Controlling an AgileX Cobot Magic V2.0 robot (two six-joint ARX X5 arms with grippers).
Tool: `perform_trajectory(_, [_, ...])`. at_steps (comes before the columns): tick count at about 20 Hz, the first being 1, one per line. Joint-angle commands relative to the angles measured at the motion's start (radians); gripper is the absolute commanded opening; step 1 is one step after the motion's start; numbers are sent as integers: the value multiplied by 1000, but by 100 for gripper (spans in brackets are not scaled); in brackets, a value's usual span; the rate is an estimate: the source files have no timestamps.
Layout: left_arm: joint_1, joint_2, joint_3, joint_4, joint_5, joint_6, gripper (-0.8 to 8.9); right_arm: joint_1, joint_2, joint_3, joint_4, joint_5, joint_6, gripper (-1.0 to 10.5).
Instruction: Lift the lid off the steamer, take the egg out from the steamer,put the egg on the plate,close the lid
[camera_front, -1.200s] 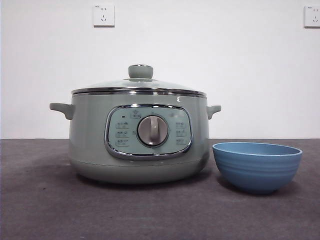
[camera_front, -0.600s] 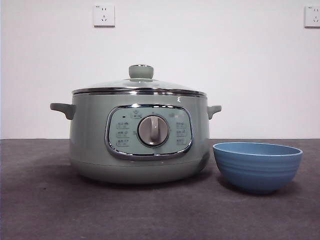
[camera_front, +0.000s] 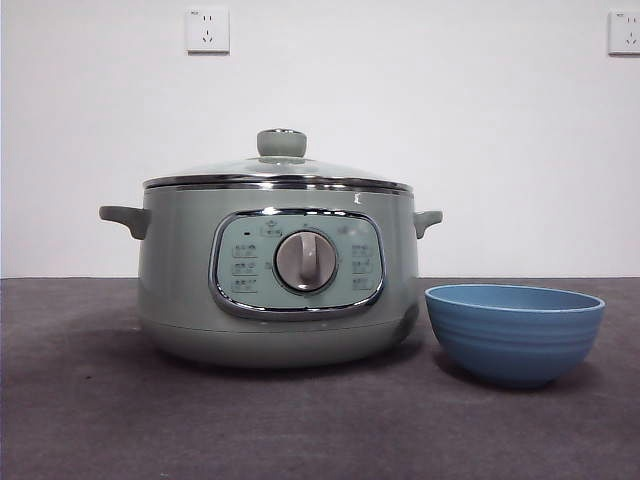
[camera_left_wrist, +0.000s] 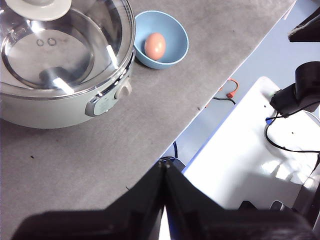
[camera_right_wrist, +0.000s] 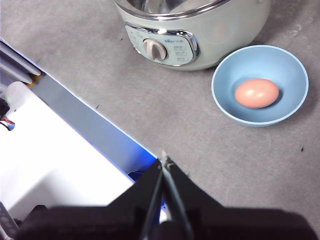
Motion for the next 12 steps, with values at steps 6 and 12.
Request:
perform_trajectory(6, [1,0,2,39,-11,34,-3,2,1,3,2,1,6,1])
perform_trajectory(12, [120,-44,-5,605,-80,275,-3,2,0,3,2,1,6,0])
